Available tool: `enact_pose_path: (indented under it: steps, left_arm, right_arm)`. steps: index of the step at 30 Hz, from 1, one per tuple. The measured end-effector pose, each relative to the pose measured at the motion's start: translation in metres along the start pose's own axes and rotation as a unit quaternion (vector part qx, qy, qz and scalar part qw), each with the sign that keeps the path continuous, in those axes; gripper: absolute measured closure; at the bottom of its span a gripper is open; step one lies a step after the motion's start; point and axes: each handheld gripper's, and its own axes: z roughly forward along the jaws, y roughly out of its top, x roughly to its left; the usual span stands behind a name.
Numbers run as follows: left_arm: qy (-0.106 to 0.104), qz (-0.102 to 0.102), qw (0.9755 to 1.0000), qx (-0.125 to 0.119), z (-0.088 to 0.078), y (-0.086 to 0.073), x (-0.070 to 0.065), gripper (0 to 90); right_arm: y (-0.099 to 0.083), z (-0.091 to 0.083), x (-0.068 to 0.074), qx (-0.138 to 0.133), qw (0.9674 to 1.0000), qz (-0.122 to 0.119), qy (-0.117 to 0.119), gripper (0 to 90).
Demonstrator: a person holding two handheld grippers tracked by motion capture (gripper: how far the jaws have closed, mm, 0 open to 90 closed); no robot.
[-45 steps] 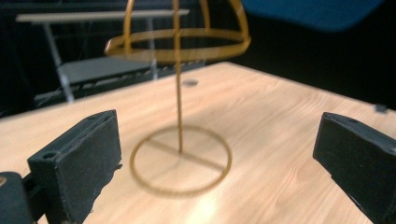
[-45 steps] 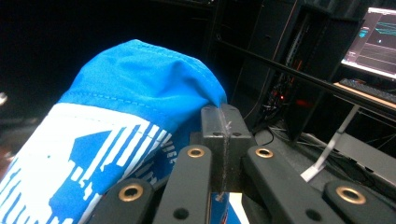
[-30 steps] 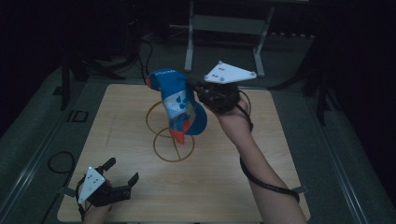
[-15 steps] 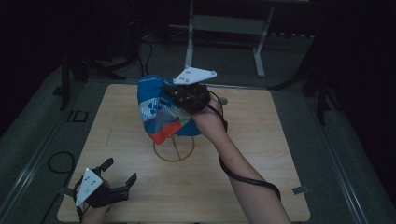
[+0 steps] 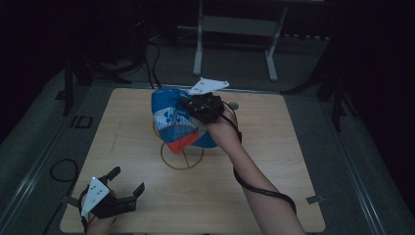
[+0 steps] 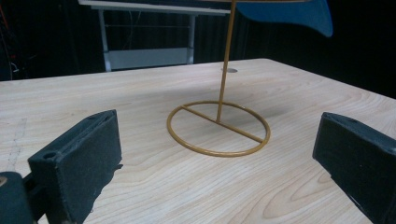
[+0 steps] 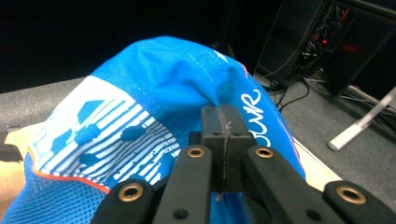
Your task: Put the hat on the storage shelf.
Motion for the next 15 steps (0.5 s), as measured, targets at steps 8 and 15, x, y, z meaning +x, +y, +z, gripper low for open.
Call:
enact_pose_path:
  steps: [8, 15]
  left_arm:
    - [-0.002, -0.001, 1.0000, 0.004, 0.001, -0.001, 0.000, 1.5]
    - [-0.004, -0.001, 1.0000, 0.005, 0.001, -0.001, 0.000, 1.6]
  right_arm:
    - [-0.017, -0.007, -0.010, 0.002, 0.9999, 0.015, -0.001, 90.0]
    - [-0.022, -0.009, -0.012, 0.001, 0.9998, 0.019, 0.002, 90.0]
